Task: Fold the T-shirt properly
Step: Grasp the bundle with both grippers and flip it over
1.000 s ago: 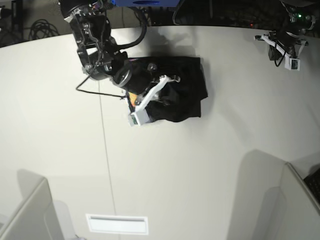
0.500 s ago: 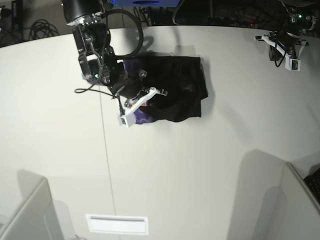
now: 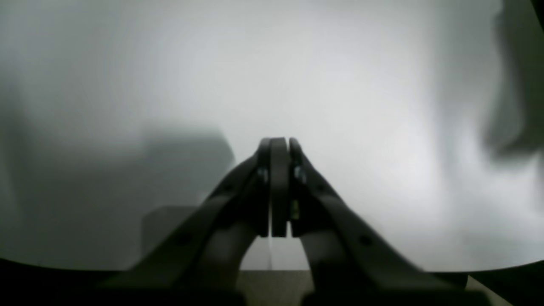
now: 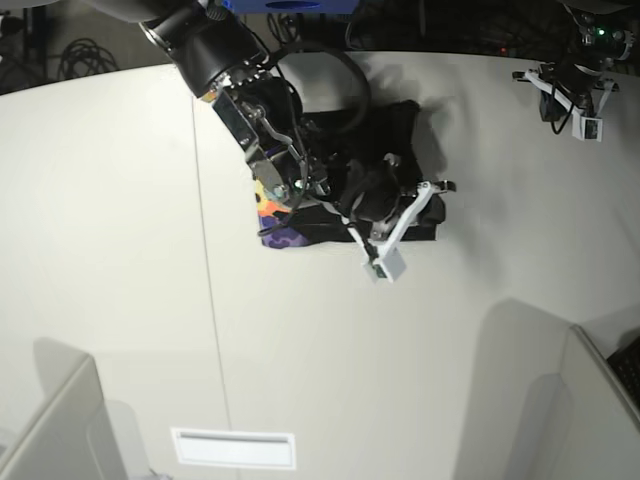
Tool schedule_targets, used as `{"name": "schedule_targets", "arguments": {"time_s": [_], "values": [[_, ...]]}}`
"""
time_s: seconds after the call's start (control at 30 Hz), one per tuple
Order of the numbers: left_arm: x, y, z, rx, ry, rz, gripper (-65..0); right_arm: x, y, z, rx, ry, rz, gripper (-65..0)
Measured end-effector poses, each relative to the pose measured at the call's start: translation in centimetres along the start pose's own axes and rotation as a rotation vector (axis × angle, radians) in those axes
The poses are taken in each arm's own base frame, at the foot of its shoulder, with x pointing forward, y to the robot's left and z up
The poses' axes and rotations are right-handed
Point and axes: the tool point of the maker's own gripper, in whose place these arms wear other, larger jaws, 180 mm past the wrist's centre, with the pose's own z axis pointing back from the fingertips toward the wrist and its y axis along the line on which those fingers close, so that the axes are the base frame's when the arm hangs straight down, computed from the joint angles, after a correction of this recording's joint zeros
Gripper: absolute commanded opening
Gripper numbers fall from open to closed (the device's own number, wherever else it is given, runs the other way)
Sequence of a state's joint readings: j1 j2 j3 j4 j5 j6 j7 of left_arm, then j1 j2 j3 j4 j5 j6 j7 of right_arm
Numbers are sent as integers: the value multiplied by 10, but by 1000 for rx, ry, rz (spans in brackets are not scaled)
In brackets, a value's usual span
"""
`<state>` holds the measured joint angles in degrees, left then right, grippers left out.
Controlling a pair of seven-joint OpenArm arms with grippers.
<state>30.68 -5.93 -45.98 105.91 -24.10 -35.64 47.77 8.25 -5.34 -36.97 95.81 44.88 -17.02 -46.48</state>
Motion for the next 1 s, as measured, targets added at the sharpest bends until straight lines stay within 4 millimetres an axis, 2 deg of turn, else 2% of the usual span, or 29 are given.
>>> {"name": "schedule_targets", "arguments": {"time_s": [0.07,0.13,0.2,0.27,0.37,0.43,0.5,0.57,0.67,0.77,0.83,0.87,0.9,1.0], "values": [[-2,1,-1,0,5,4,-650,6,4,7,6,-21,43,-650],[-4,3,-2,0,12,6,-650,10,-1,24,-8,-38,84,-650],[-3,5,-1,4,12,1,-650,5,-9,39,-24,-27,100,-650],[-3,5,-2,2,10,-1,-650,-4,-24,49,-45,-11,46,-650],[1,0,0,-2,3,-14,-650,-15,-66,67,-135,-22,-42,-650],[12,-17,0,-34,-23,-46,-650,-13,-95,84,-202,-48,-78,-650],[28,-52,-1,-157,-96,-4,-650,-4,-123,105,-276,-113,-109,-650],[46,-80,3,-296,-176,66,-650,-2,-137,120,-313,-143,-138,-650],[61,-105,8,-434,-239,164,-650,-5,-152,138,-355,-157,-159,-650],[70,-135,11,-558,-264,211,-291,-6,-162,147,-383,-166,-159,-650],[77,-152,9,-629,-286,243,-95,-11,-163,147,-388,-157,-165,-650],[77,-160,6,-658,-278,248,-33,-16,-163,146,-387,-146,-173,-650],[76,-167,2,-681,-263,259,0,-18,-162,145,-380,-140,-180,-650],[66,-188,-17,-744,-200,292,0,-21,-162,145,-382,-133,-183,-650]]}}
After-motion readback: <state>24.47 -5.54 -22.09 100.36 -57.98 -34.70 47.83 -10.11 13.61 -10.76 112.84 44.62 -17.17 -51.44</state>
